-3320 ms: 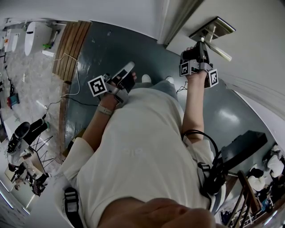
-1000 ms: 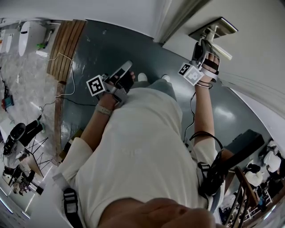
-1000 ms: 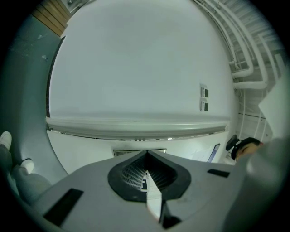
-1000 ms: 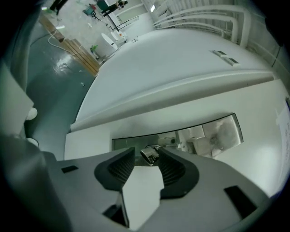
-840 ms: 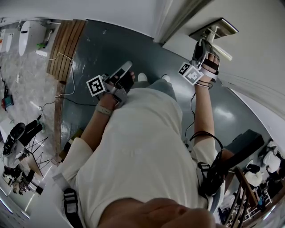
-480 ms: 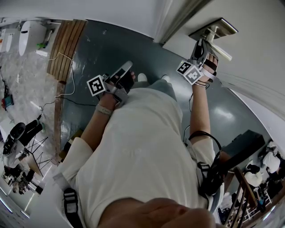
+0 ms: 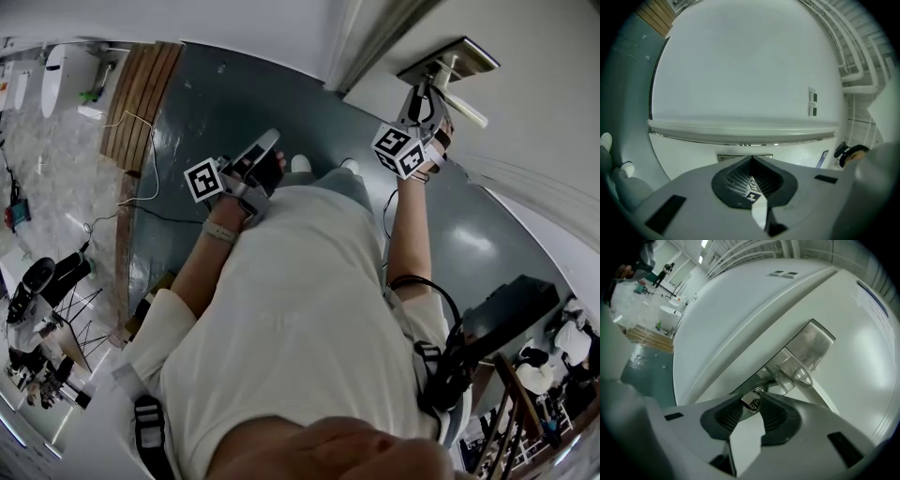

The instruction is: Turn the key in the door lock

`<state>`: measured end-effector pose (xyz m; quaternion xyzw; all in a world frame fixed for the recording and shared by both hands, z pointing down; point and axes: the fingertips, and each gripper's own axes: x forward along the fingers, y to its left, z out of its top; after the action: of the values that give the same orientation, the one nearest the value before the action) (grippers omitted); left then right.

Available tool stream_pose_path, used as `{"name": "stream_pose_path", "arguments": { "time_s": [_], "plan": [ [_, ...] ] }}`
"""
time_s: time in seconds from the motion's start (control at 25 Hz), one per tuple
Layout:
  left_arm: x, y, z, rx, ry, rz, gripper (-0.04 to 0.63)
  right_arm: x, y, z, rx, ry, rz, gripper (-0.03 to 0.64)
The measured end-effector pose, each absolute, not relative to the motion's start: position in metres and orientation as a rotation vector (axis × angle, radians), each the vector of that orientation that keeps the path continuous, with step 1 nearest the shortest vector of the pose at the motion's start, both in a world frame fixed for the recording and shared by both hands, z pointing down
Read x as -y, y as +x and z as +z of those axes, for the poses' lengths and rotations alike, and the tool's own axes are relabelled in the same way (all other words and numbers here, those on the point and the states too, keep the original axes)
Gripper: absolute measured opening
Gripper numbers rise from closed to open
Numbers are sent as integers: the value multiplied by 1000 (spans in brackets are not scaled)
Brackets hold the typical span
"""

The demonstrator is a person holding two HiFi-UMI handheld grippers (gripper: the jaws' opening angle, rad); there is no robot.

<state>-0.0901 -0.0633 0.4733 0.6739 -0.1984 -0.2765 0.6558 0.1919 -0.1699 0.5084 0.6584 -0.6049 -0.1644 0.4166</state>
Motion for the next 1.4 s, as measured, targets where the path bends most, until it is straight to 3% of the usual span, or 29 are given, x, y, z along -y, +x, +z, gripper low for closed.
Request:
{"name": "stream_pose_path", "arguments": {
  "time_s": [0.8, 0.92, 0.96, 1.4],
  "plan": [
    [64, -95, 472, 464, 1519, -630, 8, 172, 194, 502, 1873, 1963, 74, 112],
    [65, -97, 472, 466, 1514, -632, 8, 172, 196, 503, 1967, 2037, 245, 103],
    [66, -98, 472, 467, 1513, -632, 8, 172, 197, 504, 2009, 2073, 324, 71],
    [64, -100, 472, 475, 1507, -636, 8, 167, 201, 501, 2260, 2313, 912, 72]
  ]
}}
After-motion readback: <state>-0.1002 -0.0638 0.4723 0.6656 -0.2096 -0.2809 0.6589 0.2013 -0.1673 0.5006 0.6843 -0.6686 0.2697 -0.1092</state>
